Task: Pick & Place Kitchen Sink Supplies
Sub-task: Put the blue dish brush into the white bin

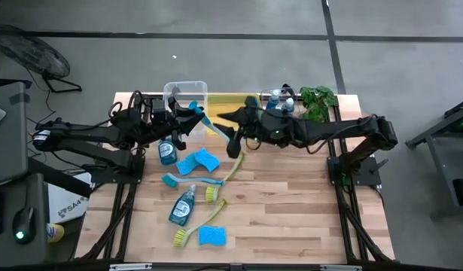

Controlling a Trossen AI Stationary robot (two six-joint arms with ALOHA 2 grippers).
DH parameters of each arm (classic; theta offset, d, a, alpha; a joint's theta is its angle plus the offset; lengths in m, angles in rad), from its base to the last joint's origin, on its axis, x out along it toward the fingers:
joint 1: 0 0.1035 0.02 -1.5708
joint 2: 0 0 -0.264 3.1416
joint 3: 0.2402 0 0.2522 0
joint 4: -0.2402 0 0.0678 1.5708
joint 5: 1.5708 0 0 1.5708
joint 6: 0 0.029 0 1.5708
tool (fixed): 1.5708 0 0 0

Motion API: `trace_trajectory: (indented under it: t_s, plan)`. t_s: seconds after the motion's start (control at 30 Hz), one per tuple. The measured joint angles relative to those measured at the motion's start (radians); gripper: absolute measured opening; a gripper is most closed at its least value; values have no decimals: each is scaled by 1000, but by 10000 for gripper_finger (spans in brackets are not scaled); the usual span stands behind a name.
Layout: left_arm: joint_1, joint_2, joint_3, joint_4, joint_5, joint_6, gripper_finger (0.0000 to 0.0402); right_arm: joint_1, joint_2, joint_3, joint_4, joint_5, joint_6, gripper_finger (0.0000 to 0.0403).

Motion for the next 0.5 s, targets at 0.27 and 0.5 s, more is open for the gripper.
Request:
trace_trajectory:
  t_s: [0.27, 0.5]
  plan:
    - [1, -26, 0, -99, -180, 86, 83, 2, -82, 2, -86, 47, 1, 197]
    - [122, -94, 0, -236, -215, 53, 82, 3, -112, 2, -173, 47, 61, 196]
